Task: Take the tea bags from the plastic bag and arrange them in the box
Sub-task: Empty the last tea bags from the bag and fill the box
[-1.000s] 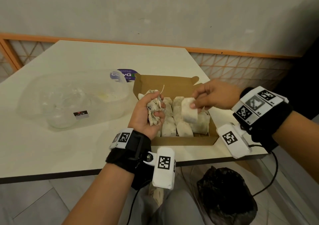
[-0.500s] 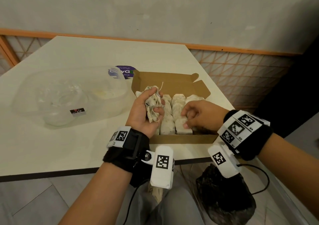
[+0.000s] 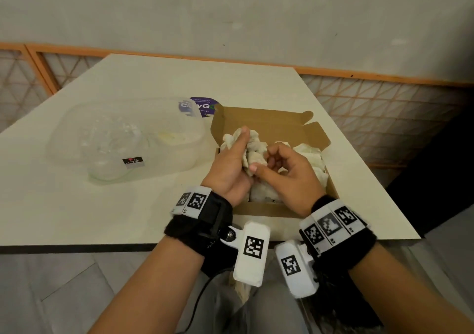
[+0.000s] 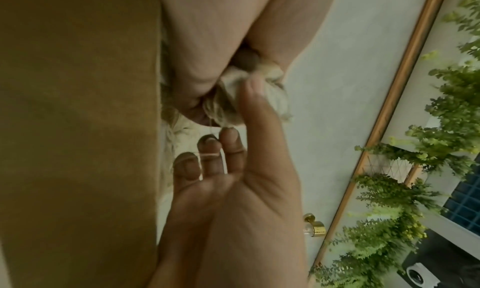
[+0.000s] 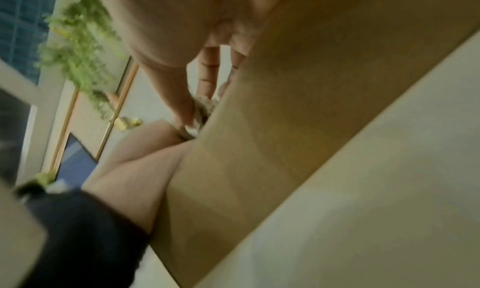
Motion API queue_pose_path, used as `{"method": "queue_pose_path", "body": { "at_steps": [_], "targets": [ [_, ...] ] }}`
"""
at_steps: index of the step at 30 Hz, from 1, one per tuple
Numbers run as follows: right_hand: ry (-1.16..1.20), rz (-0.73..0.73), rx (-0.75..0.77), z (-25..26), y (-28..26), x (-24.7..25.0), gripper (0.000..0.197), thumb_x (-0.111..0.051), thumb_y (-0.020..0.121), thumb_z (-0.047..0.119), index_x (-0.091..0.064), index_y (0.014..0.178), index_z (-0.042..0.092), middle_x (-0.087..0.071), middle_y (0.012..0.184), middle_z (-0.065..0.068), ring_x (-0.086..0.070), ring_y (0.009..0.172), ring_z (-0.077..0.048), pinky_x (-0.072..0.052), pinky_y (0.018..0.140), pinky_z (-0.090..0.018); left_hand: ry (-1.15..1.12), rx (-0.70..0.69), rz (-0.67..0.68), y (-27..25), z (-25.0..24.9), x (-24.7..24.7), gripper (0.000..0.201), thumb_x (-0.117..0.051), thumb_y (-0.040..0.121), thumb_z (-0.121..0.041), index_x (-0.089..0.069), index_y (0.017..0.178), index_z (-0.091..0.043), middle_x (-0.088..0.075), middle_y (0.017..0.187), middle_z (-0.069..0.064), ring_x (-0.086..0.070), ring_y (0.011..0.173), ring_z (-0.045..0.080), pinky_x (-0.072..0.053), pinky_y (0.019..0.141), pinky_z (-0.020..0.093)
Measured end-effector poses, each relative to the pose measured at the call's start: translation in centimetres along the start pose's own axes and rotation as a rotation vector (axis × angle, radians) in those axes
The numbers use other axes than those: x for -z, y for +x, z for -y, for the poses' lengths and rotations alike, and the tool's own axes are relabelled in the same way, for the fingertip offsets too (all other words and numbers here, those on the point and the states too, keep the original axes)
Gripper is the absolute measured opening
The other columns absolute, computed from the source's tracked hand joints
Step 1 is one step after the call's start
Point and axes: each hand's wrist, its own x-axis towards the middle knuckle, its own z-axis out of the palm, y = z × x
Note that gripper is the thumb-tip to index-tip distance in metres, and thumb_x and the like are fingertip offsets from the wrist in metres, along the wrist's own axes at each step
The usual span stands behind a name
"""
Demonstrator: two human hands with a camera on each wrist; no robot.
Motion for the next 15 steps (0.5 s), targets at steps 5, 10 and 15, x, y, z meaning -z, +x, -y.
{"method": "queue_pose_path", "body": {
  "at_steps": [5, 10, 15],
  "targets": [
    [0.271, -0.143, -0.126, -0.5, 0.6, 1.1, 0.002, -0.066, 0.083, 0.010, -0.065, 0.085, 0.010, -0.058, 0.067, 0.001, -0.047, 0.053, -0.004, -0.040, 0.051, -0.017, 0.137, -0.022, 0.121, -0.7, 0.1, -0.4, 0.032, -0.061, 0.088, -0.027, -0.056, 0.109, -0.004, -0.060, 0.101, 0.016, -0.061, 0.096, 0.026, -0.052, 0.086, 0.039],
    [0.491, -0.184, -0.209, -0.6, 1.0, 1.5, 0.014, -0.063, 0.084, 0.005, -0.069, 0.077, 0.016, -0.059, 0.058, 0.001, -0.048, 0.051, -0.007, -0.039, 0.046, -0.016, 0.115, -0.037, 0.032, -0.6, 0.0, -0.3, 0.017, -0.056, 0.090, -0.007, -0.061, 0.106, -0.005, -0.067, 0.099, 0.012, -0.066, 0.088, 0.020, -0.056, 0.073, 0.029],
    [0.576, -0.198, -0.199, -0.6, 1.1, 1.5, 0.010, -0.058, 0.086, 0.002, -0.063, 0.082, 0.010, -0.061, 0.057, 0.004, -0.051, 0.050, -0.004, -0.038, 0.044, -0.015, 0.056, -0.022, -0.064, -0.5, -0.1, -0.5, 0.011, -0.057, 0.091, -0.012, -0.062, 0.101, -0.008, -0.069, 0.090, 0.008, -0.066, 0.080, 0.017, -0.055, 0.065, 0.026]
  ]
}}
